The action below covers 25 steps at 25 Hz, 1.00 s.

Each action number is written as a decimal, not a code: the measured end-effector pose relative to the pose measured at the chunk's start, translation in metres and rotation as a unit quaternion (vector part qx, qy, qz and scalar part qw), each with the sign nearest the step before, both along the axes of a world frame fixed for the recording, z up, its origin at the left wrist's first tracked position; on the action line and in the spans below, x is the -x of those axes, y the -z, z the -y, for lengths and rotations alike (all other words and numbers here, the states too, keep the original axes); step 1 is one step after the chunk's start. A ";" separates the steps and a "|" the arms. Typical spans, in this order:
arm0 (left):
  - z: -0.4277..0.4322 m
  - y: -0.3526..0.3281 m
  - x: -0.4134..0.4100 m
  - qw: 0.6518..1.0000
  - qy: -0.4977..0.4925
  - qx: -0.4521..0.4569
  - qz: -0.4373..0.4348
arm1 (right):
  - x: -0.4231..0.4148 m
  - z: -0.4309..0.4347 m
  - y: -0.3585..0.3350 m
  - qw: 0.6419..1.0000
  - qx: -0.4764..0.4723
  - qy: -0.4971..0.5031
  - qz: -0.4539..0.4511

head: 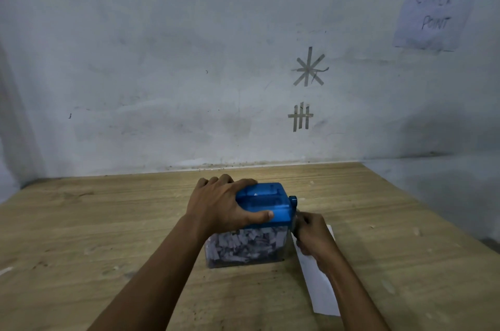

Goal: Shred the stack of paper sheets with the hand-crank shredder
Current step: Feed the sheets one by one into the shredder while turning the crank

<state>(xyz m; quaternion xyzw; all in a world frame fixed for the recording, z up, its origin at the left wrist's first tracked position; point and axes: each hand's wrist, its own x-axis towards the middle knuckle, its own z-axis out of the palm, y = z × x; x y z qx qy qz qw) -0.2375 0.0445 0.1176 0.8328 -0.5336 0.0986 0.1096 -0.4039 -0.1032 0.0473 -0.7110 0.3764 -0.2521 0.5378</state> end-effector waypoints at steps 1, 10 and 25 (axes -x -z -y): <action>0.000 0.000 0.000 1.000 0.000 -0.001 -0.003 | 0.013 -0.008 -0.002 1.000 0.022 -0.006 -0.003; 0.001 -0.001 -0.007 0.999 0.025 -0.025 -0.016 | 0.062 -0.018 -0.043 0.976 0.161 -0.082 0.117; 0.000 0.001 0.001 0.999 0.032 -0.005 0.006 | -0.022 0.027 -0.051 0.995 -0.051 0.013 -0.083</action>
